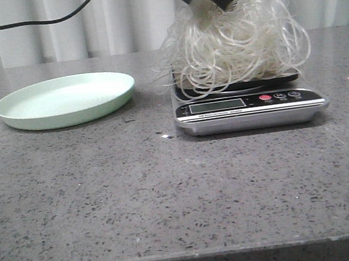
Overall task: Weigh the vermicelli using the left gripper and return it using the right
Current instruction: 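Lower the vermicelli onto the scale and open the left gripper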
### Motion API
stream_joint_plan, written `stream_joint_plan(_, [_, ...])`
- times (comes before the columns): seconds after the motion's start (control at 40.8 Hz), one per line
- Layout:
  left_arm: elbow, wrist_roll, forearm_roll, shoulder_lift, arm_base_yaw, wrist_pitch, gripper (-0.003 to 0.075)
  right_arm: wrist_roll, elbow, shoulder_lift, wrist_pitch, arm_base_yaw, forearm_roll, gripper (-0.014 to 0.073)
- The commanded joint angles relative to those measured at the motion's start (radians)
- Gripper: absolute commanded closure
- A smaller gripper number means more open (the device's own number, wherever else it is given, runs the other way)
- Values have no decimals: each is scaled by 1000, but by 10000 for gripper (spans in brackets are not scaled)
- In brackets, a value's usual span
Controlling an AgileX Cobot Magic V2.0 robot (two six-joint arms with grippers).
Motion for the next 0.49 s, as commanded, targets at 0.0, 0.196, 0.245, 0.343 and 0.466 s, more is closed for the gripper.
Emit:
stream_joint_plan(0.0, [-34, -9, -36, -57, -9, -24, 251, -6, -7, -16, -76, -1, 4, 442])
stream_joint_plan(0.196, [-34, -9, -31, -98, 0, -6, 244, -6, -7, -16, -76, -1, 4, 442])
stream_joint_plan(0.245, [-34, -9, -27, -107, 4, 6, 244, -6, -7, -16, -76, -1, 4, 442])
stream_joint_plan(0.343, [-34, -9, -27, -133, 29, 56, 244, -6, -7, -16, -76, -1, 4, 442])
stream_joint_plan(0.466, [-34, -9, -27, -163, 74, 139, 244, -6, -7, -16, -77, -1, 4, 442])
